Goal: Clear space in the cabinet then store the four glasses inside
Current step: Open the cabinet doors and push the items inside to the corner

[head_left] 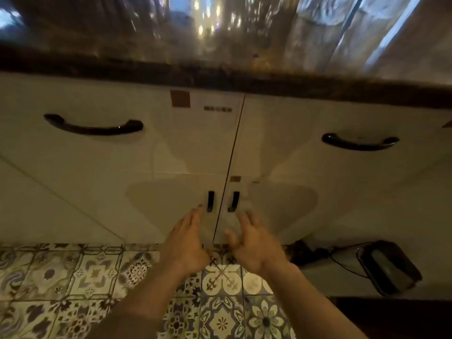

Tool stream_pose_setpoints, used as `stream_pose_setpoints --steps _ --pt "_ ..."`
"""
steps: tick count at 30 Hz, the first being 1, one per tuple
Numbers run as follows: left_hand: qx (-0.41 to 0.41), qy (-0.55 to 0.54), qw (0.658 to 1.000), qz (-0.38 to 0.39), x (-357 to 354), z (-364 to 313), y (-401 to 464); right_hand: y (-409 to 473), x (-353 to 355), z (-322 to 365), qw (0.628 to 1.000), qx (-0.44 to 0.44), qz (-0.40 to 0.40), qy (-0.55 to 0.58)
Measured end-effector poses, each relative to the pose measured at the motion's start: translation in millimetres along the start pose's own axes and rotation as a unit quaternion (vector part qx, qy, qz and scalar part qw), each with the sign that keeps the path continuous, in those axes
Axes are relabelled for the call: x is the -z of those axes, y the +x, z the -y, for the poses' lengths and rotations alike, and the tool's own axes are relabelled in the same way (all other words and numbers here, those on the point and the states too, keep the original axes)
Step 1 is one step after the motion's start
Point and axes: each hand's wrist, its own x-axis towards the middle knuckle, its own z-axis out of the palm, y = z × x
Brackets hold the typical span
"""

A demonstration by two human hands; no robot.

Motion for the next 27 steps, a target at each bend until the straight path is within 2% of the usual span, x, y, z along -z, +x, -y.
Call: stream_pose_setpoints --steps 2,5,8,16,20,27 --pt "0.027 -0.100 0.995 -0.006 -8 -2 12 12 -6 3 0.989 -0.039 -0.043 0.140" --pt "0.067 -0.211 0.975 0.009 -16 -15 27 29 -10 13 0.935 -0.071 -0.066 0.341" --pt "0.061 -0.262 0.963 0.011 -25 -20 29 32 -15 18 0.900 -0.078 -0.061 0.425" --pt "0.005 -0.288 0.957 0.007 -35 7 -6 5 -33 9 0.907 -0.059 -0.080 0.409" --pt "-0.009 -0.302 0.953 0.019 -37 19 -47 -31 -43 5 0.905 -0.082 -0.087 0.407" --pt "-0.015 -0.263 0.964 0.047 -42 47 -107 -95 -54 -15 0.910 -0.100 -0.085 0.394"
